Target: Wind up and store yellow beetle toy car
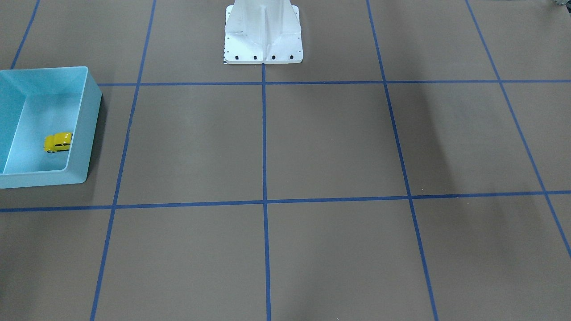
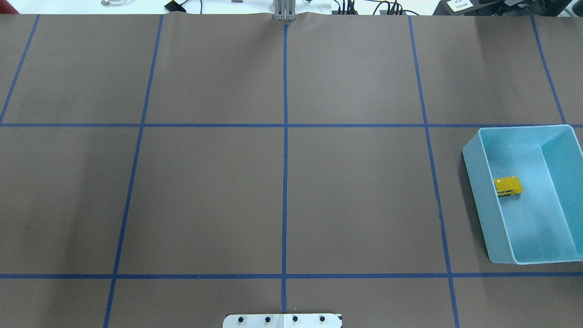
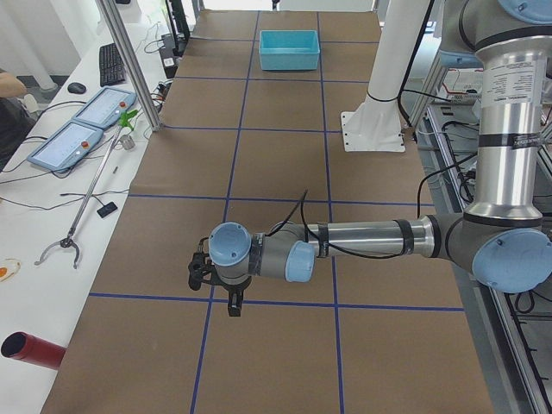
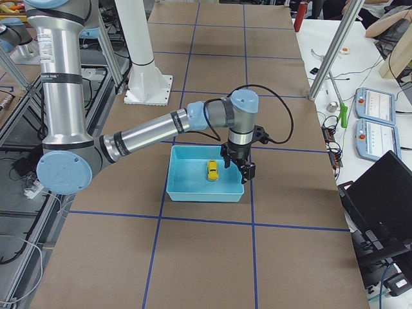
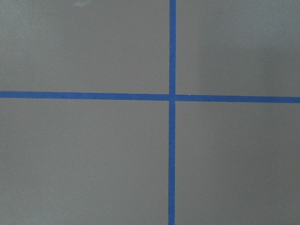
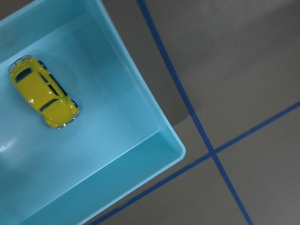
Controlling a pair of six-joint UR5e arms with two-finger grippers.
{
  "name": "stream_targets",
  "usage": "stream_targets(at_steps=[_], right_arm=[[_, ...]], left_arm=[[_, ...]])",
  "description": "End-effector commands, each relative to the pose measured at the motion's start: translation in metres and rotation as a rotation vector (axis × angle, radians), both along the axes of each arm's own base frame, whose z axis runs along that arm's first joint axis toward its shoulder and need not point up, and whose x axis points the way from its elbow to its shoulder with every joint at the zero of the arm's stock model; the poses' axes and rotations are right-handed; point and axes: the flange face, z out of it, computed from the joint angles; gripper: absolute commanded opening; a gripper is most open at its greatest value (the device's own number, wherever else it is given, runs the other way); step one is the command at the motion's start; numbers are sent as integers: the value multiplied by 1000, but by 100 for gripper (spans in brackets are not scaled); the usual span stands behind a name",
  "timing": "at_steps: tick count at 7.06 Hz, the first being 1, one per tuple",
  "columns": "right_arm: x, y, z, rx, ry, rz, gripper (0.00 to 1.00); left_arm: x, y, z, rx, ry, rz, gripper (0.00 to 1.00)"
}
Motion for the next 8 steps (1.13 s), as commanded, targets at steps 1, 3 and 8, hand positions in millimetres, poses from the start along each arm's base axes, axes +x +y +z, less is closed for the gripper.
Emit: stream_targets(at_steps=[1, 3, 8], right_arm=[[47, 7, 57, -269, -81, 286, 100], [82, 23, 91, -341, -114, 365, 100], [93, 50, 152, -339, -91, 423, 100]], left_arm=[[0, 0, 0, 0, -1, 0, 100], [0, -1, 0, 0, -1, 0, 100], [-5, -4, -6, 16, -72, -10, 100]])
